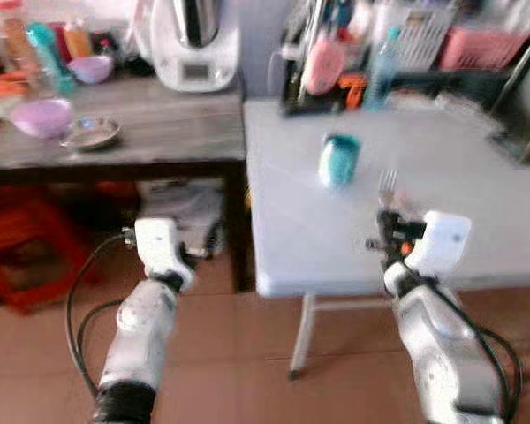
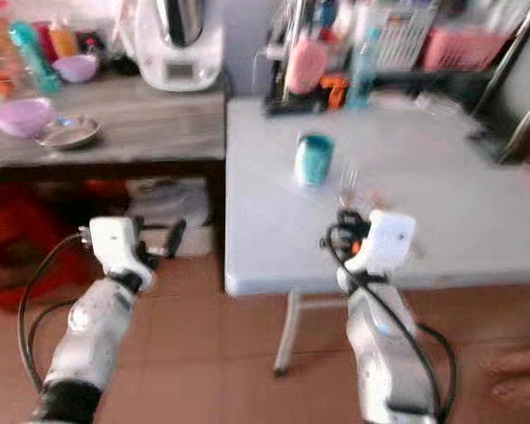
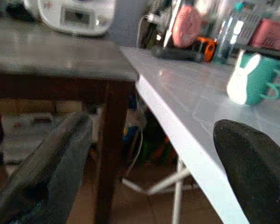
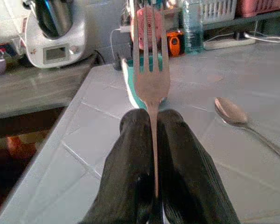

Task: Setting the table

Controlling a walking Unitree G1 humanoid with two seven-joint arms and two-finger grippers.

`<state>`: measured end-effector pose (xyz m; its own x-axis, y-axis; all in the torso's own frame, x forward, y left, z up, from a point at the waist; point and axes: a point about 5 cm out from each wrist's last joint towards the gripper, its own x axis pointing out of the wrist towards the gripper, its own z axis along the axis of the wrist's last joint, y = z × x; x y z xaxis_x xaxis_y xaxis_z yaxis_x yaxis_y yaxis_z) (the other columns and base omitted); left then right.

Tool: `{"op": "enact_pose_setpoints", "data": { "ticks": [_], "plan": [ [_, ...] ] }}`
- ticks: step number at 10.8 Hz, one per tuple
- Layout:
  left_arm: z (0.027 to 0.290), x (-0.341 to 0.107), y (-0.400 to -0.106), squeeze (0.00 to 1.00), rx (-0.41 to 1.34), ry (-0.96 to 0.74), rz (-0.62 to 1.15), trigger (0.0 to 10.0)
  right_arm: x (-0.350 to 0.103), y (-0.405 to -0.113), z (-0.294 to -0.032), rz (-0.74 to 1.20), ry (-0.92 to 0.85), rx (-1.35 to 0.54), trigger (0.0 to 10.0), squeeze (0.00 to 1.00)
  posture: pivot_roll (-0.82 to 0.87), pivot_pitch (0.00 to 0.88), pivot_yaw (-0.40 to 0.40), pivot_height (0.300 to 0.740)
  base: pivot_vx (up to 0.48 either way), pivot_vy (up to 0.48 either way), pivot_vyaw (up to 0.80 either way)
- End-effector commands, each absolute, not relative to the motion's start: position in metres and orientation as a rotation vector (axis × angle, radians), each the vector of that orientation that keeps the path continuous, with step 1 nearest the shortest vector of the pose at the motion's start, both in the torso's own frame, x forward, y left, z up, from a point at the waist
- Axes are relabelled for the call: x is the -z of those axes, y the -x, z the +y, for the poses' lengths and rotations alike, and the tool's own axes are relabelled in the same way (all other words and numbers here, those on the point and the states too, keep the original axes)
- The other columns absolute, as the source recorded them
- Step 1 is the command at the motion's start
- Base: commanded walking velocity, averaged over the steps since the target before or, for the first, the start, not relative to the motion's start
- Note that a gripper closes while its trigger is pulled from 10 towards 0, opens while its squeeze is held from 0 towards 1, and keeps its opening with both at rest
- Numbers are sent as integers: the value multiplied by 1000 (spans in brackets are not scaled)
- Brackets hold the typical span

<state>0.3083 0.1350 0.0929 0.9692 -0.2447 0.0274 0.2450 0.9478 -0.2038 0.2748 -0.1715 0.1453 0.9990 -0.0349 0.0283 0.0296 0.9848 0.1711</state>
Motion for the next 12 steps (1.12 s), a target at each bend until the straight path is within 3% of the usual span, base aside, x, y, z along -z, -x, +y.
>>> {"op": "enact_pose_setpoints", "data": {
  "ticks": [1, 9, 12],
  "plan": [
    [140, -98, -312, 0, 245, 182, -16, 10000, -151, -277, -167, -55, -182, 16, 10000, 0, -11, 0, 5, 740, 0, 349, 413],
    [141, -98, -313, 0, 249, 173, -14, 10000, -151, -279, -169, -68, -177, 31, 10000, 0, -4, 0, 6, 740, 0, 352, 492],
    [137, -97, -311, 0, 257, 177, -12, 10000, -149, -277, -167, -63, -171, 24, 10000, 0, -8, 0, 5, 740, 0, 358, 0]
  ]
}}
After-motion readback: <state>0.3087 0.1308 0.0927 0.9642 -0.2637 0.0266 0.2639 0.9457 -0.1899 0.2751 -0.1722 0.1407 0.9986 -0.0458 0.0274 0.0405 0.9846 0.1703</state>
